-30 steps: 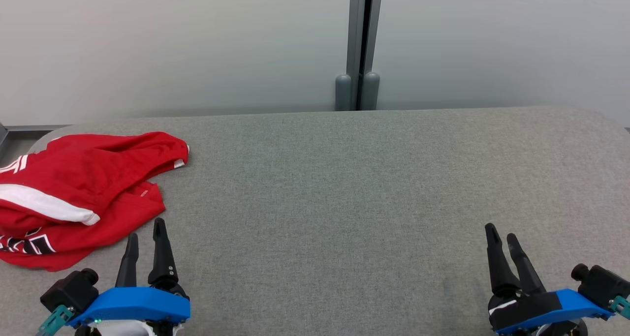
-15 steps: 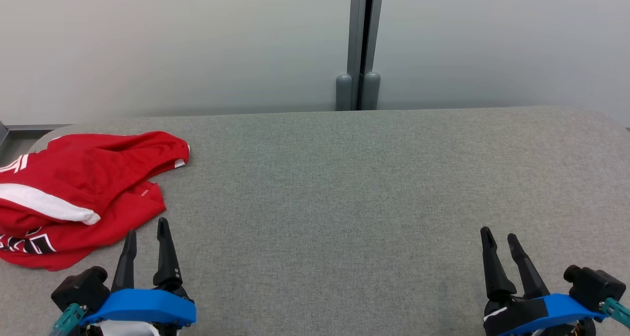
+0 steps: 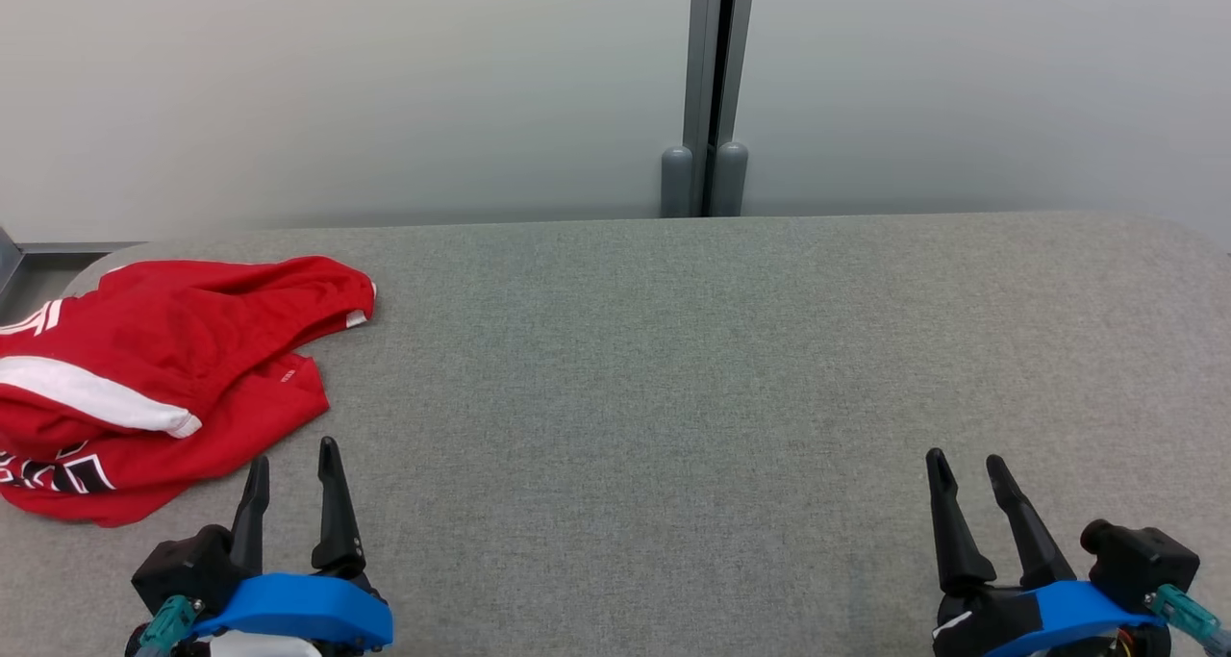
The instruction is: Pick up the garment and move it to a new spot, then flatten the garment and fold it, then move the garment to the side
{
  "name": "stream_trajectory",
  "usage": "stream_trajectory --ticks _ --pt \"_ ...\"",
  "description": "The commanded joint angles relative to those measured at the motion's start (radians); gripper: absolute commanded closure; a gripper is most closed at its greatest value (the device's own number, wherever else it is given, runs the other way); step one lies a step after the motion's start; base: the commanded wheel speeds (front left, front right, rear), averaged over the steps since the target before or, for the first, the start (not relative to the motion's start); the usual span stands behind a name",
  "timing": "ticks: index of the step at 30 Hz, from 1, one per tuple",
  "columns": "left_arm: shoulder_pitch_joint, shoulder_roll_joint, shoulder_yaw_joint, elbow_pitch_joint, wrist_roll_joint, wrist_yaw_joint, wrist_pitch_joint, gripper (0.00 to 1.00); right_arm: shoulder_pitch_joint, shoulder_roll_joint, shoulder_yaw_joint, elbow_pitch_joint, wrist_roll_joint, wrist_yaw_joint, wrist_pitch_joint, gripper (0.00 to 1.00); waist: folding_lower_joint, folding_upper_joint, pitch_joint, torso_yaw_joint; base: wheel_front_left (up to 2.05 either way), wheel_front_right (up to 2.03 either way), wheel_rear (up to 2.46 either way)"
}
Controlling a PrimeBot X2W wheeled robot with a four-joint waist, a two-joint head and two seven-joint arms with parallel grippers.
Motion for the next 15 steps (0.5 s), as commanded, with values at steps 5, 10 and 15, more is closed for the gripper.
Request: stream_trajectory --ticks 5,10,15 --pt "-0.002 0.006 0.005 0.017 0.067 0.011 -0.020 0.00 0.010 -0.009 0.004 0.007 -0.072 0.002 -0.021 0.00 -0.0001 0.0000 -0.001 0.002 0.00 0.00 0.00" --pt "-0.006 0.006 0.009 0.024 0.107 0.004 -0.030 0.00 0.012 -0.010 0.005 0.013 -0.118 0.002 -0.033 0.00 -0.0001 0.0000 -0.003 0.003 0.00 0.00 0.00" --pt "-0.005 0.006 0.008 0.018 0.128 -0.012 -0.038 0.00 0.013 -0.010 0.004 0.016 -0.153 0.002 -0.041 0.00 -0.0001 0.0000 -0.002 0.005 0.00 0.00 0.00"
